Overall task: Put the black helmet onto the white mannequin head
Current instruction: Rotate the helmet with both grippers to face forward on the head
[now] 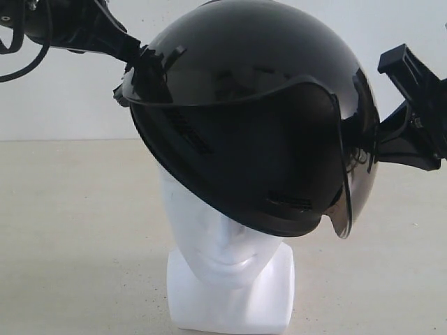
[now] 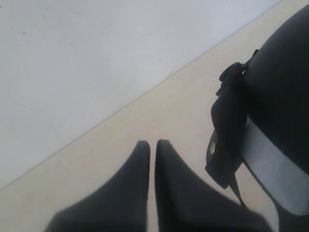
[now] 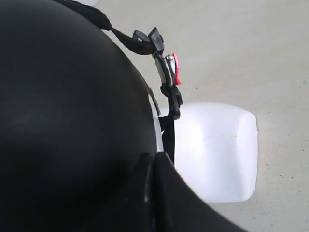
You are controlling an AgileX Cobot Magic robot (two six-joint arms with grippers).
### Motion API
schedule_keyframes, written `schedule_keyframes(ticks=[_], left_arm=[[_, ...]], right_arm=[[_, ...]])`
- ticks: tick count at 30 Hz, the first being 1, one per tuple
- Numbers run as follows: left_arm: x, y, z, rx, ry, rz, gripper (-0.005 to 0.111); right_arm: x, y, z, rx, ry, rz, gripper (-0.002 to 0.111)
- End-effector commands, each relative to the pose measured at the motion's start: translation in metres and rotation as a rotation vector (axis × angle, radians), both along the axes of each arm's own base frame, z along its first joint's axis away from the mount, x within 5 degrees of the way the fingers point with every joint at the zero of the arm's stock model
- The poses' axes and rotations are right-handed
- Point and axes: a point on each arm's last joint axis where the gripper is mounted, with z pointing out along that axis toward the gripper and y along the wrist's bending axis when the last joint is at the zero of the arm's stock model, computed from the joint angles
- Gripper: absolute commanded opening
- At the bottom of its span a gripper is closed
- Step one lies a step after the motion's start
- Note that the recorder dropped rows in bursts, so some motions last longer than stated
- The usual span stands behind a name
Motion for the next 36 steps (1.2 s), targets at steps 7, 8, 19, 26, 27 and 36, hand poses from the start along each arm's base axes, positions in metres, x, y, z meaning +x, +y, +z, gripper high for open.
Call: schedule_keyframes(ticks=[7, 8, 19, 26, 27, 36], left_arm=[[0.008, 0.0, -0.011, 0.061, 0.038, 0.011, 0.004], [0.008, 0.0, -0.011, 0.062, 0.041, 0.011, 0.004], [0.01, 0.002, -0.018, 0.106, 0.083, 0.024, 0.004], [0.009, 0.003, -0.019, 0.117, 0.103, 0.031, 0.004], [0.008, 0.004, -0.02, 0.12, 0.11, 0.033, 0.004], [0.003, 0.004, -0.039, 0.117, 0.152, 0.024, 0.004]], right_arm=[[-0.002, 0.004, 0.002, 0.045, -0.007, 0.027, 0.0], [-0.002, 0.005, 0.004, 0.067, -0.01, 0.031, 0.0], [-0.003, 0.011, 0.012, 0.177, -0.03, 0.066, 0.0], [-0.003, 0.014, 0.018, 0.224, -0.05, 0.078, 0.0], [-0.003, 0.014, 0.021, 0.232, -0.061, 0.081, 0.0], [-0.001, 0.016, 0.041, 0.249, -0.121, 0.11, 0.0]])
